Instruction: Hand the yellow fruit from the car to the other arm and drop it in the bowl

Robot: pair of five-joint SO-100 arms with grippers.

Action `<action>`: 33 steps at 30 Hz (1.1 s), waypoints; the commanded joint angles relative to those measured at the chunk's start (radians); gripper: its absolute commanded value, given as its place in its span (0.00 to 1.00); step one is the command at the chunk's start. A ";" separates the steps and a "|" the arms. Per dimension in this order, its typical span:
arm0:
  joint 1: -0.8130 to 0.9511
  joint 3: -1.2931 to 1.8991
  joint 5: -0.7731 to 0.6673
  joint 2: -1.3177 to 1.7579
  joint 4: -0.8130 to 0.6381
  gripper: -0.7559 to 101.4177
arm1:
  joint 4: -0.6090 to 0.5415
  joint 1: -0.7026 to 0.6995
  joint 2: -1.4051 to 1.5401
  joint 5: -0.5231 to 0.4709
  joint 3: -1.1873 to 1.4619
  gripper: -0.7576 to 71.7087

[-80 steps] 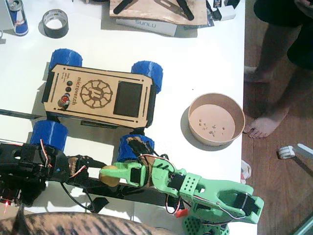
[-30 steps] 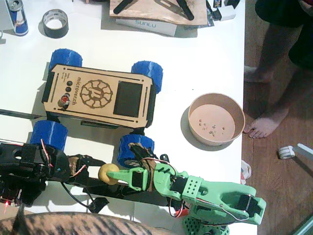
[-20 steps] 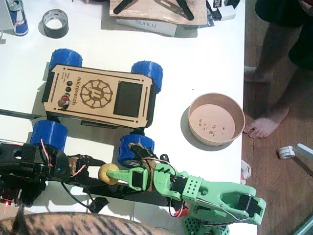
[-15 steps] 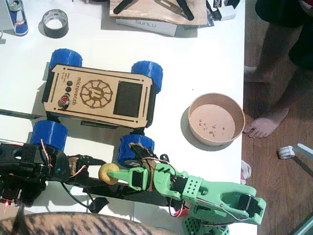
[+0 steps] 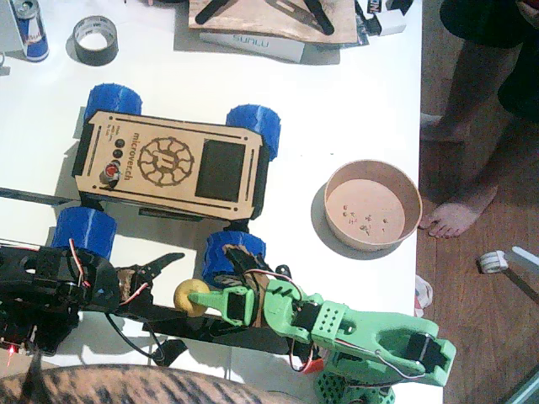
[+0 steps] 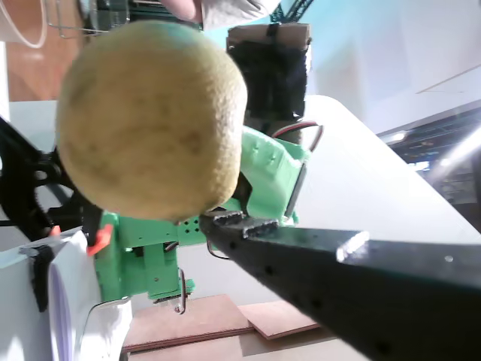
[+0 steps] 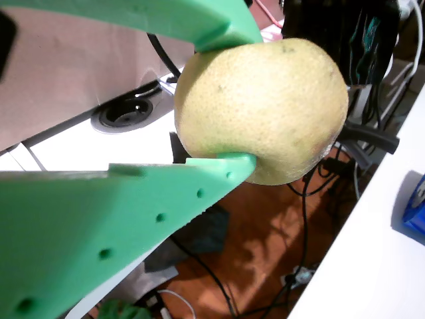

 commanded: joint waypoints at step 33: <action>-0.156 -0.026 0.008 -0.061 0.064 0.51 | 0.135 0.842 -0.247 0.394 -0.391 0.01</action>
